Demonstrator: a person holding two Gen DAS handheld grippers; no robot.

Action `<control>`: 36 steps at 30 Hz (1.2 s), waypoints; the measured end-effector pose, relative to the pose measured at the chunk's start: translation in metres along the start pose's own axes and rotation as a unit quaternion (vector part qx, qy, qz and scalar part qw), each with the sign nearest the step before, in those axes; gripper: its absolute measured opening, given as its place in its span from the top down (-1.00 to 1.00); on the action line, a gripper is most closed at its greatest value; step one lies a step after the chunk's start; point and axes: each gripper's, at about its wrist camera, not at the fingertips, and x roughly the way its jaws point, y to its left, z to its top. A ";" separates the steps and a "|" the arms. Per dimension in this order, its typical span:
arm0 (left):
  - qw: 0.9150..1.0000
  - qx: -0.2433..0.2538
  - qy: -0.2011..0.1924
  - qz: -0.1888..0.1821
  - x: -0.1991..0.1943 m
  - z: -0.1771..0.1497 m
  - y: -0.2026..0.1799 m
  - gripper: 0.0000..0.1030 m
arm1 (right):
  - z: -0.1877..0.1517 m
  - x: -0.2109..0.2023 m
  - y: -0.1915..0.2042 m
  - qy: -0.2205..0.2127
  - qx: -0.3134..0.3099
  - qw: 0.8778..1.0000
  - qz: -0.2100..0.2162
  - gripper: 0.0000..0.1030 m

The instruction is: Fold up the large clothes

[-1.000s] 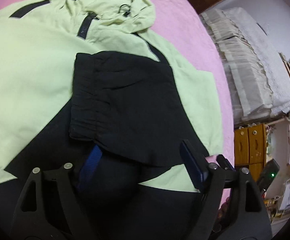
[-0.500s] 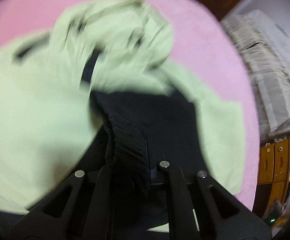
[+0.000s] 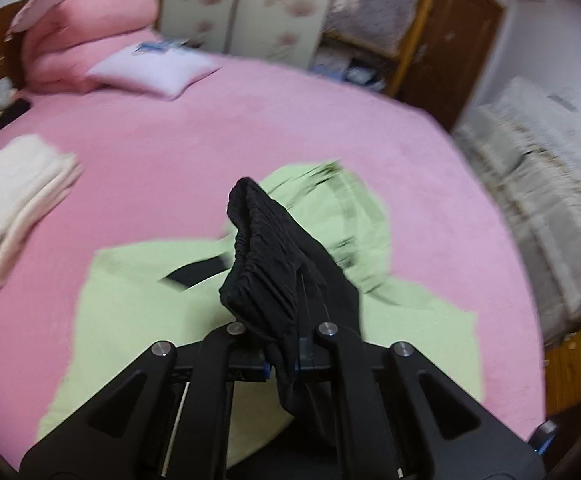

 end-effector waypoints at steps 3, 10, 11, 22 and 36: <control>0.998 -0.009 0.042 0.040 0.020 -0.017 0.029 0.93 | 0.003 0.004 0.007 -0.011 -0.013 1.000 -0.008 -0.37; 0.979 -0.007 0.188 0.083 0.079 -0.090 0.061 0.89 | 0.021 0.004 -0.002 -0.031 0.003 0.999 -0.029 0.01; 0.978 -0.010 0.197 0.073 0.082 -0.101 0.064 0.88 | 0.022 0.003 -0.004 -0.031 0.004 0.999 -0.029 0.11; 0.974 0.025 0.212 0.072 0.087 -0.109 0.059 0.63 | 0.022 0.017 -0.053 0.050 0.160 0.986 0.013 0.41; 0.985 0.064 0.157 -0.041 0.015 -0.080 0.018 0.11 | 0.041 -0.045 0.014 0.025 0.051 0.994 0.094 0.46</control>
